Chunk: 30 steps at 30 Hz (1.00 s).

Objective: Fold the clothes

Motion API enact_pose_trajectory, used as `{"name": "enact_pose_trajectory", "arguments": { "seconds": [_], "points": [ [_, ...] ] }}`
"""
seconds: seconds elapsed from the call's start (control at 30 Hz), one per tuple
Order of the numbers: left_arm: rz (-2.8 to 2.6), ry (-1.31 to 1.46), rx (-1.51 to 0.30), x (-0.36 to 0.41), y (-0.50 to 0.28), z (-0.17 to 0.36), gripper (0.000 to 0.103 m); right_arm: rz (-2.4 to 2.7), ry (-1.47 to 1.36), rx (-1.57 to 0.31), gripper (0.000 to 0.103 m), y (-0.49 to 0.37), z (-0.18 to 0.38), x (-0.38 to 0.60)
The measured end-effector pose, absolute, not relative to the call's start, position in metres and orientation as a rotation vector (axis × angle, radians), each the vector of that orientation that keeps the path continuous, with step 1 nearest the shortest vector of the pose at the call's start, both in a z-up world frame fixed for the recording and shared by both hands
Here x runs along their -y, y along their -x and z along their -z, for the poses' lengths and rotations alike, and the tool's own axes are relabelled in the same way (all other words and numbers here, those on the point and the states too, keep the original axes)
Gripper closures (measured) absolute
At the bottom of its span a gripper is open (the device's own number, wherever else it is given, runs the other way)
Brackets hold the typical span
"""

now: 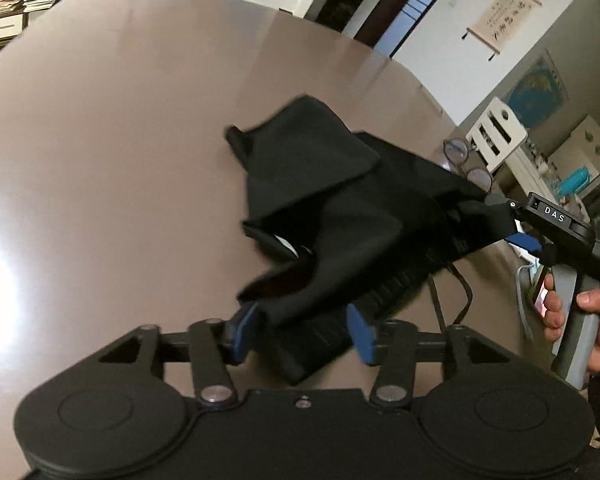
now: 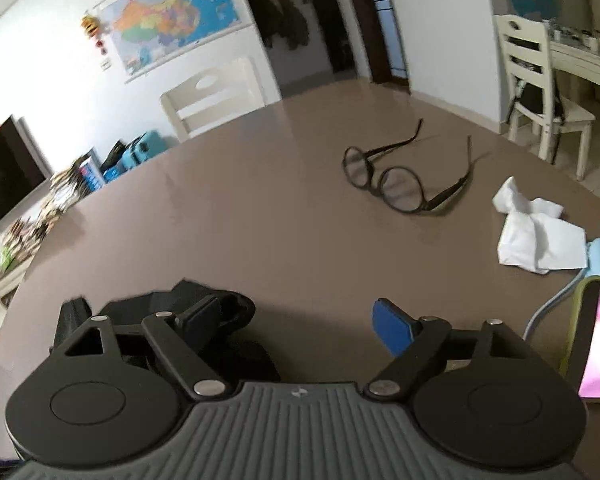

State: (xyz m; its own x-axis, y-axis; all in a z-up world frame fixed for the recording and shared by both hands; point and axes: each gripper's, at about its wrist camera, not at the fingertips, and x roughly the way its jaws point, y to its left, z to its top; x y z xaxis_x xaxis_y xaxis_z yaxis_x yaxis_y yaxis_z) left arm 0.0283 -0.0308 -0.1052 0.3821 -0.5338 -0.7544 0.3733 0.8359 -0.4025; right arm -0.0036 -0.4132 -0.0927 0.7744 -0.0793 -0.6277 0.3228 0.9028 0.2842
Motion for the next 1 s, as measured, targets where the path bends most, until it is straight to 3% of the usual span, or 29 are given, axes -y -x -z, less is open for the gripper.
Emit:
{"name": "enact_pose_trajectory", "arguments": {
  "seconds": [0.07, 0.13, 0.17, 0.23, 0.37, 0.57, 0.6, 0.67, 0.7, 0.83, 1.0],
  "points": [
    [0.59, 0.144, -1.023, 0.04, -0.029, 0.105, 0.037, 0.205, -0.351, -0.662, 0.018, 0.001, 0.097, 0.409],
    [0.589, 0.089, -1.008, 0.049, -0.029, 0.102, 0.041, 0.193, -0.325, -0.668, 0.017, 0.003, 0.098, 0.403],
    [0.589, 0.062, -0.999, 0.053, -0.03, 0.1, 0.063, 0.178, -0.303, -0.68, 0.017, 0.002, 0.099, 0.398],
    [0.579, -0.003, -1.023, 0.061, -0.031, 0.101, 0.094, 0.164, -0.264, -0.666, 0.016, 0.004, 0.099, 0.392],
    [0.556, 0.001, -1.029, 0.066, -0.036, 0.102, 0.099, 0.112, -0.18, -0.603, 0.011, 0.02, 0.093, 0.374],
    [0.555, 0.046, -1.02, 0.062, -0.037, 0.099, 0.099, 0.04, -0.099, -0.599, 0.011, 0.025, 0.099, 0.359],
    [0.556, 0.049, -1.018, 0.061, -0.037, 0.098, 0.099, 0.045, -0.08, -0.595, 0.013, 0.024, 0.1, 0.356],
    [0.553, 0.057, -1.014, 0.061, -0.037, 0.096, 0.099, 0.029, -0.088, -0.609, 0.043, 0.018, 0.103, 0.355],
    [0.542, 0.078, -1.006, 0.057, -0.038, 0.092, 0.099, 0.026, -0.116, -0.635, 0.075, 0.013, 0.104, 0.358],
    [0.47, 0.133, -0.982, 0.036, -0.04, 0.086, 0.099, 0.138, -0.414, -0.628, 0.086, 0.01, 0.096, 0.385],
    [0.372, 0.162, -0.976, 0.006, -0.037, 0.086, 0.099, 0.282, -0.602, -0.661, 0.087, 0.022, 0.101, 0.414]
  ]
}}
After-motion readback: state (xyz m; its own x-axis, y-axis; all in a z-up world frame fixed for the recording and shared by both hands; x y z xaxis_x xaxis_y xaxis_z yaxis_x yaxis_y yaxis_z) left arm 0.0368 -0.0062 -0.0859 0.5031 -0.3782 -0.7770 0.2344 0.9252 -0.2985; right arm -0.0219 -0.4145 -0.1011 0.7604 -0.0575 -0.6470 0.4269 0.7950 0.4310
